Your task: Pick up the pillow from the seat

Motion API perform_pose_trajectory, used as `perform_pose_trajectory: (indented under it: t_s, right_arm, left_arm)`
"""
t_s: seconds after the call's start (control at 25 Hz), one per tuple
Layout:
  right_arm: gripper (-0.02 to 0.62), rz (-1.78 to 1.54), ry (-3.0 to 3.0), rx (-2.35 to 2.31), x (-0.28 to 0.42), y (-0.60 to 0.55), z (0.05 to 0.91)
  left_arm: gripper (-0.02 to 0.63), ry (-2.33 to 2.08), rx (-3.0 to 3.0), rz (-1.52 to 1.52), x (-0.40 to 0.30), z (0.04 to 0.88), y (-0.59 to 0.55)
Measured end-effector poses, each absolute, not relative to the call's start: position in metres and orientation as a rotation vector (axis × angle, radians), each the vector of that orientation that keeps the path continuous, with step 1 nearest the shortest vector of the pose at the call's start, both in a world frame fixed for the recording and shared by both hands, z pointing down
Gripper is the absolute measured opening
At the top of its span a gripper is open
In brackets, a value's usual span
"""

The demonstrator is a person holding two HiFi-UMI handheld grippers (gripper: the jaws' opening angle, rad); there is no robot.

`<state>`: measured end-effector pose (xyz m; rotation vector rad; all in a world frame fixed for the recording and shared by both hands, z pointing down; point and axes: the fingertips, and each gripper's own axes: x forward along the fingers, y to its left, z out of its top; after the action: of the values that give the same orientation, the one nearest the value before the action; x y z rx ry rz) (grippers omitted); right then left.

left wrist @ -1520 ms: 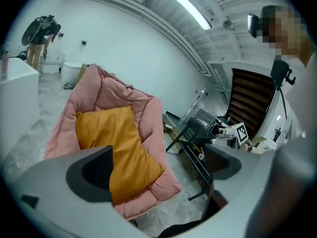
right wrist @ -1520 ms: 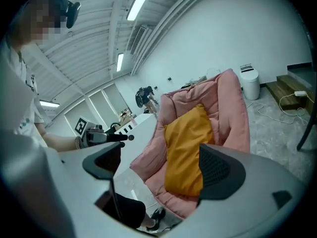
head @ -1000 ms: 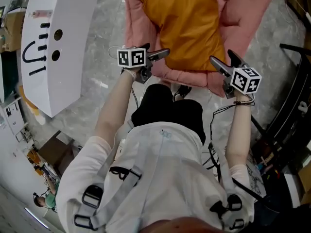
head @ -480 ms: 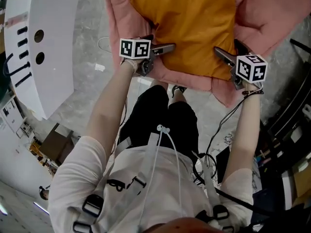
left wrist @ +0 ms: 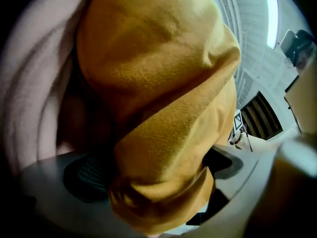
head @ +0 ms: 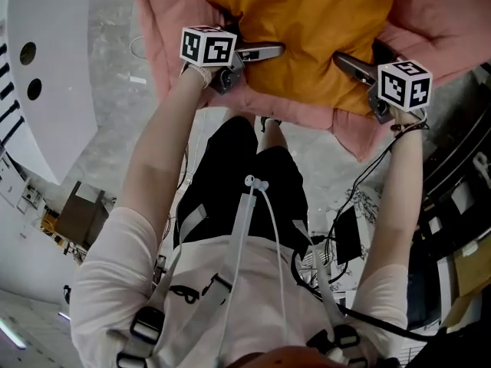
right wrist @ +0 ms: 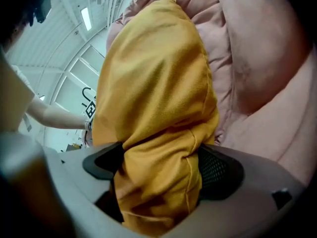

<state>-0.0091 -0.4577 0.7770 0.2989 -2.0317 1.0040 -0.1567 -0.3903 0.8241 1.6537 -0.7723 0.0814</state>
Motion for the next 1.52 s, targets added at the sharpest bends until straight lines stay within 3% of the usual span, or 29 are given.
perform_pose_trajectory:
  t_s: [0.16,0.2,0.32,0.48,0.68,1.52]
  right_arm:
    - [0.464,0.948,-2.035,0.341,-0.018,-0.456,0.787]
    - [0.431,0.930,-2.046,0.344,-0.020,-0.456,0.786]
    - [0.258,0.834,-2.063,0.338,-0.023,-0.451,0.777]
    - [0.161,0.730,-2.088,0.344,-0.022,-0.440,0.764]
    - [0.150,0.699,-2.157,0.385,-0.018,-0.435,0.741]
    - [0.150,0.723,-2.297,0.426,0.005,-0.386,0.683]
  left_arm:
    - [0.587,-0.798,1.684,0.106,-0.148,0.827,-0.398]
    - [0.571,-0.808,1.689,0.106,-0.146,0.825,-0.400]
    - [0.436,-0.845,1.706,0.112,-0.144,0.816,-0.401]
    - [0.308,-0.906,1.730,0.117,-0.149,0.804,-0.391]
    - [0.268,-0.974,1.770,0.094,-0.150,0.784,-0.387]
    - [0.256,-1.131,1.841,0.091,-0.143,0.714,-0.351]
